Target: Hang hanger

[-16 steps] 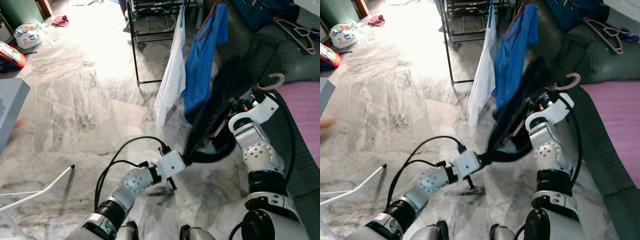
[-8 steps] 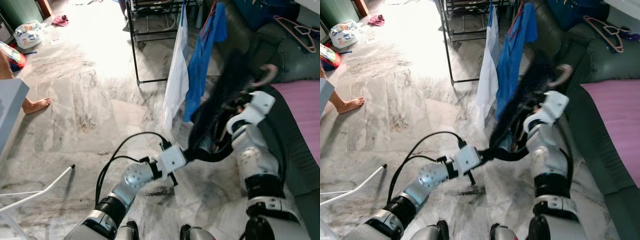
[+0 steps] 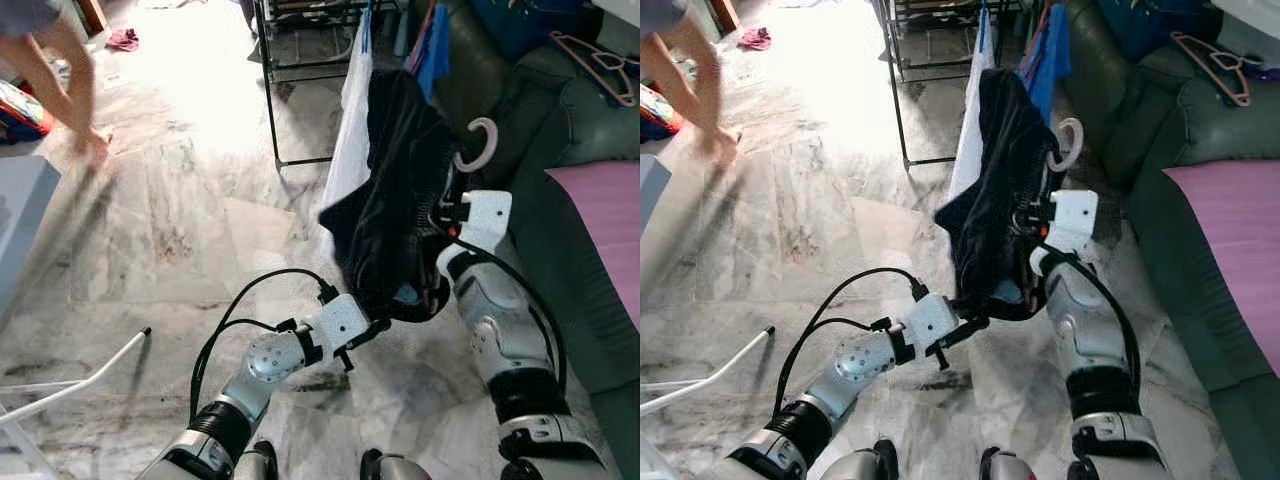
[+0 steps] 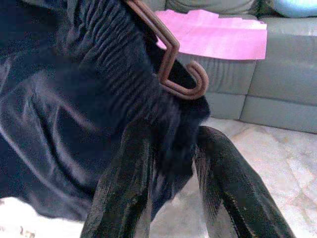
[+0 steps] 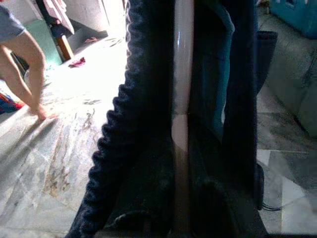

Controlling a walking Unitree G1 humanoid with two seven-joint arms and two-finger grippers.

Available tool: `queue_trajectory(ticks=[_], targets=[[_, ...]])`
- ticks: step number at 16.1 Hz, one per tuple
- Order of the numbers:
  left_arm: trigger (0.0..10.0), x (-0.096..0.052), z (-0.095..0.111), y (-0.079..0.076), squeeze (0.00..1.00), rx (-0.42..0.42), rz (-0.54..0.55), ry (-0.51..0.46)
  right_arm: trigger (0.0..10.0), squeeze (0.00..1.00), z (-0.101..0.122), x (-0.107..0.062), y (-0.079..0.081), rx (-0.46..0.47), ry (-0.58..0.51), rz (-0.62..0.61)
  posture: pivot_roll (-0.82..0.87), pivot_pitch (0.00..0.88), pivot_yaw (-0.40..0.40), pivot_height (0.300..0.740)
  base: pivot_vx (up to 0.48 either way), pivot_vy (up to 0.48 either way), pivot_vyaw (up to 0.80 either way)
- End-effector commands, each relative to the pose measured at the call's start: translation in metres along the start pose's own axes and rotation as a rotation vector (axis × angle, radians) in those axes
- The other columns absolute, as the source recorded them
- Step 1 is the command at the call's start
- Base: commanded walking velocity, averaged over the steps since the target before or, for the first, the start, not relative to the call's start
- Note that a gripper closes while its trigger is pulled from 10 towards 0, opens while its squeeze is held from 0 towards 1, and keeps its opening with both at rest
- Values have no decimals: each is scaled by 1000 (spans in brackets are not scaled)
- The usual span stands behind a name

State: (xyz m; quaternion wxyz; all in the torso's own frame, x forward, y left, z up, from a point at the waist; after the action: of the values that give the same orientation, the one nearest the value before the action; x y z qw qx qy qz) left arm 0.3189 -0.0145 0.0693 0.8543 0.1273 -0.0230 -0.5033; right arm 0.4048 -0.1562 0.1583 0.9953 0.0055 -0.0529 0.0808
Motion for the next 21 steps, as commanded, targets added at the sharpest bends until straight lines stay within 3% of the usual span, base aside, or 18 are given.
queue_trajectory(ticks=[1, 5, 9, 12, 16, 17, 18, 19, 21], targets=[[10000, 0, 0, -8, 1000, 1, -39, -11, 10000, 0, 12, -1, 0, -38, -61, 16, -56, 208, 34, 740, 0, 0, 0], [10000, -4, -2, -8, 1000, 4, -55, -5, 10000, 0, 12, -4, 3, -55, -78, 46, -56, 210, 42, 740, 0, 0, 0], [10000, -13, -1, 0, 1000, 7, -41, -14, 10000, 0, 2, -14, 12, -147, -67, 132, -55, 214, 48, 740, 0, 0, 0], [10000, -26, 1, 15, 1000, 34, 13, -34, 10000, 0, -5, -25, 13, -242, -71, 179, -55, 213, 49, 740, 0, 0, 0], [10000, -26, 1, 15, 1000, 34, 13, -34, 10000, 0, -5, -25, 13, -242, -71, 179, -55, 213, 49, 740, 0, 0, 0], [10000, -29, 3, 22, 1000, 47, 33, -39, 10000, 0, -8, -29, 14, -258, -69, 212, -52, 210, 50, 740, 0, 0, 0], [10000, -36, 30, 65, 1000, 139, 156, -89, 10000, 0, -29, -64, 22, -275, -19, 437, -46, 205, 60, 740, 0, 0, 0], [10000, -39, 46, 86, 1000, 180, 220, -123, 10000, 0, -40, -84, 25, -276, 16, 547, -48, 205, 62, 740, 0, 0, 0], [10000, -39, 53, 92, 1000, 191, 247, -141, 10000, 0, -43, -91, 25, -297, 29, 580, -53, 204, 63, 740, 0, 0, 0]])
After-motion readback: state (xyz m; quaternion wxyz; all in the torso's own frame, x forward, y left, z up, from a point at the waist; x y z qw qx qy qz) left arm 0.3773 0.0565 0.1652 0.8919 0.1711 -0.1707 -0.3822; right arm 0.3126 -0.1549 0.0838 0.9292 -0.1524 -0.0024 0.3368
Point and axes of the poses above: a point about 5 cm out from each wrist's last joint towards the gripper, its own x axis pointing out of the wrist towards the gripper, its own z axis along the axis of the wrist's last joint, y = z × x, the point moved 5 cm from there along x, pointing out of the wrist towards the gripper, and after that the axes turned 6 degrees about -x, right-handed, at the moved point
